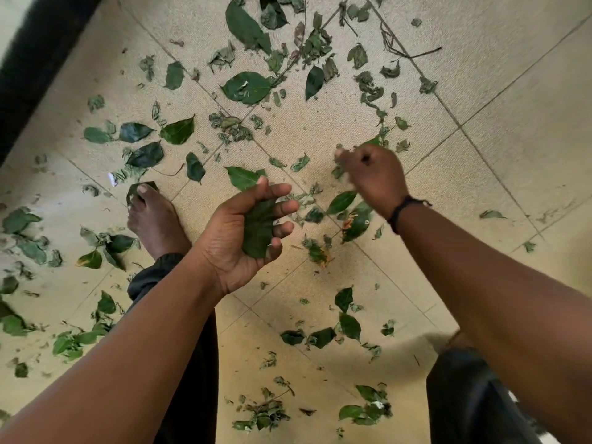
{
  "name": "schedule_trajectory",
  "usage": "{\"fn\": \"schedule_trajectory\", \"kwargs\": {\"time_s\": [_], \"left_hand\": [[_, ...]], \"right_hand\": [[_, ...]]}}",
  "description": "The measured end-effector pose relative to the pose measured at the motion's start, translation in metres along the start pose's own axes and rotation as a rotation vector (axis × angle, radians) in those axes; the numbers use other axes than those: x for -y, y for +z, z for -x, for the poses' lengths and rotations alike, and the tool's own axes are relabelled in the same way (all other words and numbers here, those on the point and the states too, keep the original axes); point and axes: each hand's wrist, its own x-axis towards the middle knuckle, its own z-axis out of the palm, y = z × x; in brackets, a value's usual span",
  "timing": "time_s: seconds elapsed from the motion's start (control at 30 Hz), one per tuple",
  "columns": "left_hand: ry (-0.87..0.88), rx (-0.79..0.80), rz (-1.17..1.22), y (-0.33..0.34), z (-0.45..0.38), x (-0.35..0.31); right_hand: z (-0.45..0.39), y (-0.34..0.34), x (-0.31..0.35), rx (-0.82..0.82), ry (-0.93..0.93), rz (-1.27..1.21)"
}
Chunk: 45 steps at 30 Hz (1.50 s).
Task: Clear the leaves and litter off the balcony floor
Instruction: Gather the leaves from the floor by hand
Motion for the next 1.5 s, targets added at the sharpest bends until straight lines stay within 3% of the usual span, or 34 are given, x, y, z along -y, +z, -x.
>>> {"fn": "schedule_trajectory", "kwargs": {"time_s": [0.1, 0.17, 0.37, 0.63, 0.83, 0.97, 1.1, 1.23, 1.3, 1.4, 1.5], "left_hand": [[-0.007, 0.045, 0.078, -0.005, 0.001, -0.005], [-0.001, 0.068, 0.114, -0.008, 0.001, -0.009], [0.023, 0.137, 0.179, -0.01, 0.006, -0.022], [0.049, 0.098, 0.234, -0.009, 0.008, -0.026], [0.071, 0.083, 0.298, -0.017, 0.011, -0.025], [0.084, 0.074, 0.342, -0.02, 0.016, -0.022], [0.1, 0.073, 0.372, -0.021, 0.021, -0.023], [0.102, 0.092, 0.42, -0.024, 0.027, -0.026], [0.104, 0.104, 0.436, -0.025, 0.031, -0.029], [0.112, 0.114, 0.452, -0.028, 0.036, -0.036], [0.111, 0.119, 0.426, -0.037, 0.041, -0.042]], "right_hand": [[-0.043, -0.011, -0.039, -0.025, 0.288, 0.269], [-0.057, -0.01, -0.049, 0.002, 0.475, 0.243], [-0.072, 0.006, -0.045, -0.006, 0.338, 0.357], [-0.024, -0.002, -0.049, -0.141, 0.344, -0.177], [0.006, 0.001, -0.051, -0.219, 0.364, -0.329], [0.024, 0.005, -0.013, -0.293, 0.395, -0.486], [0.062, 0.011, 0.069, -0.03, 0.243, -0.604], [0.099, 0.032, 0.135, 0.353, -0.056, -0.325], [0.106, 0.048, 0.146, 0.357, -0.214, -0.091], [0.111, 0.068, 0.149, 0.186, -0.338, 0.277], [0.112, 0.073, 0.153, 0.059, -0.387, 0.145]]}}
